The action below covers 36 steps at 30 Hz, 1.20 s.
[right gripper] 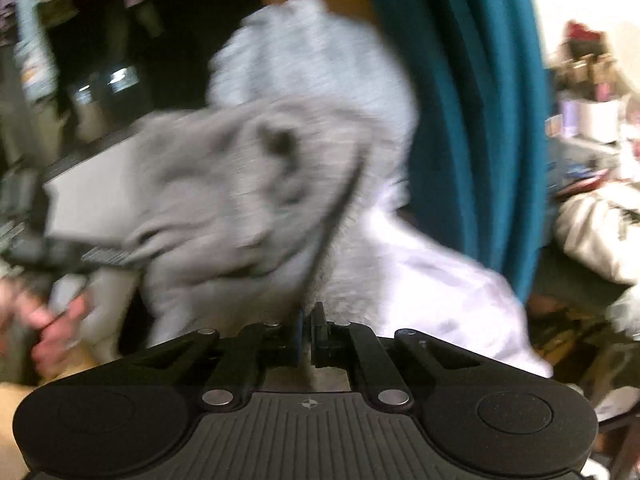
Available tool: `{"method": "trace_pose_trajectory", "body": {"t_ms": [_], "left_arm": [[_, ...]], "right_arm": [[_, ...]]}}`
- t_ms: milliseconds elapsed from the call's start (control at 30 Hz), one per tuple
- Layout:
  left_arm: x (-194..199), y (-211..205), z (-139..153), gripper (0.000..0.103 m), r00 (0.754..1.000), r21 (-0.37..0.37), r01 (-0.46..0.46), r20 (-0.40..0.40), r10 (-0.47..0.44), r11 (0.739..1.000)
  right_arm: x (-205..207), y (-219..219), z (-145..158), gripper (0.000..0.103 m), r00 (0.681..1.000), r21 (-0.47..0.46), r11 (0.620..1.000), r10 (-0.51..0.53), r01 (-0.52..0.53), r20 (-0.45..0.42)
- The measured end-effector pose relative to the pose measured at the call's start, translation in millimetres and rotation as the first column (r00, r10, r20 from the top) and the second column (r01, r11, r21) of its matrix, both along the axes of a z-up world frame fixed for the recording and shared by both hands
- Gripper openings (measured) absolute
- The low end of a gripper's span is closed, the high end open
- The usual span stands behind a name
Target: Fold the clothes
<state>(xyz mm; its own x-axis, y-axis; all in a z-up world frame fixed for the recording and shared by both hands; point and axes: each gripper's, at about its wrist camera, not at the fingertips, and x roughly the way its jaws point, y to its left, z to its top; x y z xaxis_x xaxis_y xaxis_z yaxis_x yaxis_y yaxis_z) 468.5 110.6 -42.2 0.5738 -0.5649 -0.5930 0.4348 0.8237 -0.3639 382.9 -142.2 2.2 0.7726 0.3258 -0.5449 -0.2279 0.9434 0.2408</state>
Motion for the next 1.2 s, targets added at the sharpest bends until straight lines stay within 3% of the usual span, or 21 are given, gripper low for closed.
{"method": "trace_pose_trajectory", "body": {"t_ms": [100,200,300,367,433,500,567,667,933,1000,1033,1100,1133,1167,1200], "left_arm": [[-0.5,-1.7,-0.2,0.026,1.0,0.008,0.004,0.001,-0.004,1.0],[-0.7,-0.3,-0.9,0.026,1.0,0.006,0.006,-0.002,-0.006,1.0],[0.5,4.3,-2.5,0.027,1.0,-0.009,0.006,-0.013,-0.006,1.0],[1.4,7.3,-3.7,0.027,1.0,-0.022,0.004,-0.021,-0.004,1.0],[2.7,8.5,-5.3,0.027,1.0,-0.033,0.001,-0.027,-0.002,0.999],[3.7,7.8,-6.7,0.027,1.0,-0.04,-0.001,-0.028,0.0,0.999],[4.4,6.9,-8.1,0.027,1.0,-0.044,-0.002,-0.029,0.001,0.999],[4.9,7.2,-10.4,0.027,1.0,-0.052,-0.002,-0.031,0.001,0.999],[4.4,6.2,-14.0,0.03,0.999,-0.049,-0.003,-0.034,0.001,0.999],[4.3,6.4,-14.6,0.034,0.999,-0.054,-0.003,-0.035,0.001,0.999],[4.3,7.1,-14.9,0.035,0.999,-0.058,-0.004,-0.038,0.002,0.998],[3.2,13.4,-15.2,0.039,0.999,-0.088,-0.003,-0.051,-0.001,0.996],[1.9,19.0,-15.2,0.044,0.998,-0.116,0.001,-0.06,-0.008,0.993],[-3.9,24.1,-14.9,0.053,0.998,-0.144,0.006,-0.064,-0.015,0.99],[-11.1,29.0,-14.5,0.066,0.998,-0.172,0.01,-0.067,-0.022,0.985]], "right_arm": [[2.4,23.3,-5.8,0.003,0.998,-0.019,0.998,0.056,-0.056,-0.012],[16.0,32.7,-11.4,0.011,1.0,-0.018,1.0,0.005,-0.005,-0.02],[24.3,32.8,-11.5,0.032,0.999,-0.034,0.998,-0.05,0.05,-0.006],[22.8,33.2,-8.0,0.053,0.998,-0.055,0.997,-0.056,0.057,0.009],[19.1,32.4,-4.8,0.058,0.998,-0.058,0.997,-0.051,0.053,0.022],[21.3,25.3,-5.3,0.066,0.997,0.001,0.997,-0.072,0.072,0.026],[23.5,18.3,-5.9,0.081,0.995,0.06,0.994,-0.093,0.091,0.028],[26.8,7.8,-6.6,0.092,0.992,0.148,0.982,-0.124,0.118,0.029],[35.6,-20.3,-8.7,0.097,0.978,0.376,0.908,-0.205,0.183,0.019],[45.6,-20.3,-12.5,0.091,0.976,0.382,0.902,-0.219,0.203,-0.003],[53.2,-17.2,-15.5,0.081,0.975,0.366,0.906,-0.221,0.213,-0.02],[62.9,-6.5,-19.7,0.075,0.979,0.331,0.922,-0.199,0.203,-0.045],[67.3,-1.1,-21.3,0.066,0.98,0.312,0.929,-0.189,0.197,-0.055],[68.4,4.2,-20.4,0.055,0.983,0.287,0.94,-0.18,0.185,-0.047],[69.5,9.1,-19.3,0.051,0.984,0.261,0.949,-0.171,0.175,-0.039]]}}
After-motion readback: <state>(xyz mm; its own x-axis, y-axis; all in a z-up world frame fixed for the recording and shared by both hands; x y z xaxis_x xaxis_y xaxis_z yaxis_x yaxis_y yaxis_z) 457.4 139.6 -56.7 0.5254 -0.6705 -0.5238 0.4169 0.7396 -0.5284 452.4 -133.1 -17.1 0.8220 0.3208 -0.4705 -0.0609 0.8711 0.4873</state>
